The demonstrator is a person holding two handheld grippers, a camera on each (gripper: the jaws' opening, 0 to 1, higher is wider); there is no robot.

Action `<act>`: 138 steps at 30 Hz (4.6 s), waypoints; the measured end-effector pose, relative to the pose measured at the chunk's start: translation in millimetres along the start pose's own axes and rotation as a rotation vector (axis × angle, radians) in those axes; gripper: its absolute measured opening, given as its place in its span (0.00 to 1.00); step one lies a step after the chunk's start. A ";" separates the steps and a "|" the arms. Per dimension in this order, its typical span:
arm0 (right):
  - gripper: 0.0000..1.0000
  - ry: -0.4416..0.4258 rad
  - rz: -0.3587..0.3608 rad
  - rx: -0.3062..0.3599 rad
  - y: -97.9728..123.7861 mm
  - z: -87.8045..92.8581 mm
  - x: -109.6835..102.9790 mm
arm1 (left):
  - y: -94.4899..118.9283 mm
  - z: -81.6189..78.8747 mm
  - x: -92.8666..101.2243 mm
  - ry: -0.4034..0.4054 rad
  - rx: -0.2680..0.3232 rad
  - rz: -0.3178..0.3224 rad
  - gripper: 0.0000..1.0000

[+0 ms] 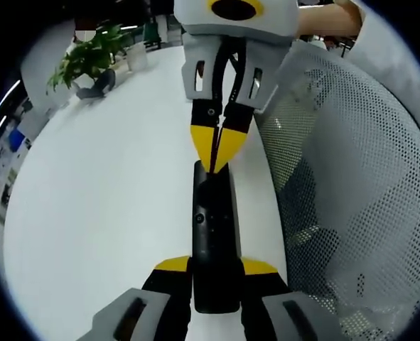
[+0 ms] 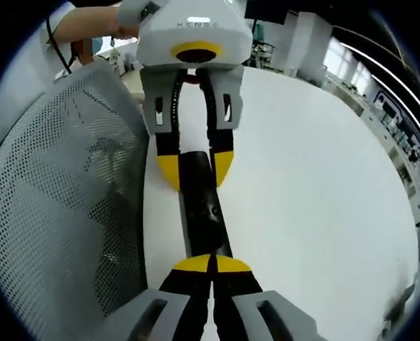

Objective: Press the specified remote control buttons in sequence, fully releasing each button before pressing the next.

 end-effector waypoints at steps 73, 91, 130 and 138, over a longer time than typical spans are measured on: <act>0.04 0.137 -0.090 0.098 -12.1 -3.7 -1.6 | -1.0 3.8 2.2 0.029 0.042 -0.019 0.22; 0.00 0.025 -0.053 -0.003 -18.2 -18.0 3.2 | -0.5 4.9 2.2 0.040 0.050 -0.024 0.22; 0.08 0.046 -0.147 0.009 -15.7 -13.0 4.2 | -2.0 5.1 4.4 0.044 0.080 -0.025 0.22; 0.08 0.058 -0.126 -0.050 -18.8 -19.3 0.9 | -2.0 5.3 4.4 0.040 0.077 -0.022 0.22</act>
Point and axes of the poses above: the point that each gripper's makers call its tool centre point, and the gripper's own axes: y roughly backward along the fingers, x roughly to its right, z roughly out of its underside, the point moved 9 cm from there along y, roughly backward along the fingers, and after that the axes turned 7 degrees about x, right-handed, at the moved point
